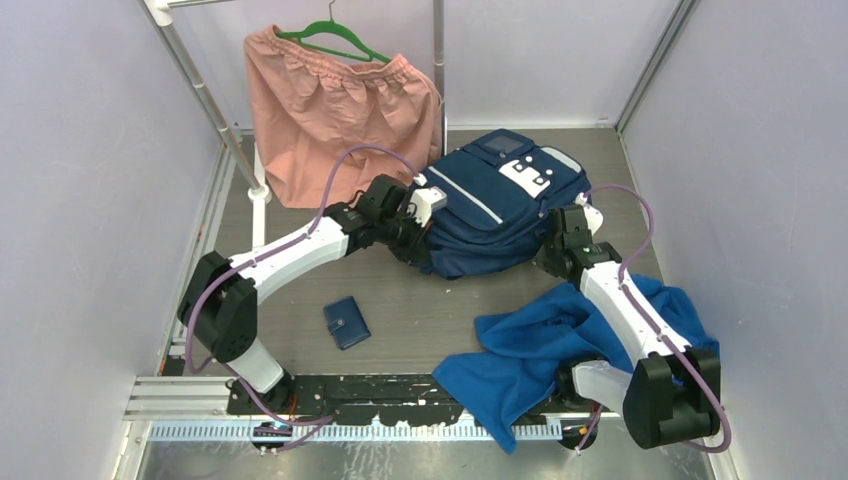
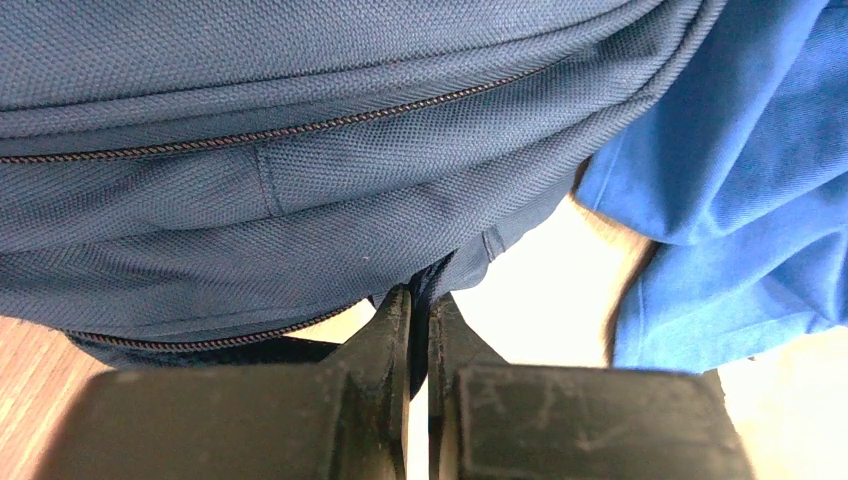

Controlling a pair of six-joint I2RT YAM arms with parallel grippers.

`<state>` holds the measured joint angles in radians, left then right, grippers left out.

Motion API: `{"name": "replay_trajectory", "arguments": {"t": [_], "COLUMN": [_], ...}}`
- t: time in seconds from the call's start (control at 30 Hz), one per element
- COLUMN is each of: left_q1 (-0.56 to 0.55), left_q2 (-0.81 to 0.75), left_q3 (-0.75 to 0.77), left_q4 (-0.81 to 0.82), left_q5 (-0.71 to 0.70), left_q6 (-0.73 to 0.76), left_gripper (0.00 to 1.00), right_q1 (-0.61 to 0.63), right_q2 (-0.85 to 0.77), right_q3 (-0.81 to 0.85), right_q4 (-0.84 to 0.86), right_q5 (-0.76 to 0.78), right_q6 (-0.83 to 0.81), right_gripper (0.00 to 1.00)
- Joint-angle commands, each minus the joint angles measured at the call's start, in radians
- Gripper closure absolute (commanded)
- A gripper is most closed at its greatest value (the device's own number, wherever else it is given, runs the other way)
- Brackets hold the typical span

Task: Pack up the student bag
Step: Zip the student bag at the center of the board.

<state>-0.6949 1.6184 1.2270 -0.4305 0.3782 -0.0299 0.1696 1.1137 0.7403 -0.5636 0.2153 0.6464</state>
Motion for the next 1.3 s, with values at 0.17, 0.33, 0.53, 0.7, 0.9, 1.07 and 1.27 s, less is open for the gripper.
{"name": "replay_trajectory", "arguments": {"t": [0.17, 0.33, 0.53, 0.7, 0.9, 1.07, 1.27], "left_q1": [0.002, -0.001, -0.062, -0.168, -0.224, -0.220, -0.039], "left_q2": [-0.089, -0.110, -0.085, -0.020, -0.055, -0.226, -0.394], "left_q3": [-0.050, -0.069, -0.036, 0.028, 0.018, -0.062, -0.115], "left_q4": [-0.026, -0.008, 0.011, 0.035, 0.082, 0.044, -0.118], "left_q5": [0.058, 0.081, 0.097, 0.101, 0.075, -0.129, -0.188], "left_q6": [-0.044, -0.047, -0.065, -0.118, -0.249, -0.248, -0.420], "left_gripper": [1.00, 1.00, 1.00, 1.00, 0.61, 0.19, 0.22], "right_q1": [-0.134, -0.228, -0.240, -0.240, -0.221, 0.100, 0.483], "right_q2": [0.059, 0.050, -0.062, -0.185, -0.219, -0.133, 0.079], "right_q3": [0.024, 0.049, 0.089, 0.169, 0.279, 0.408, 0.520], "right_q4": [0.083, 0.031, -0.048, -0.134, -0.124, -0.170, -0.237], "right_q5": [0.175, 0.206, 0.168, 0.140, -0.255, -0.232, 0.030], "right_q6": [-0.011, -0.007, 0.017, -0.020, -0.149, -0.283, -0.450], "right_gripper": [0.99, 0.84, 0.47, 0.46, 0.43, 0.38, 0.34]}}
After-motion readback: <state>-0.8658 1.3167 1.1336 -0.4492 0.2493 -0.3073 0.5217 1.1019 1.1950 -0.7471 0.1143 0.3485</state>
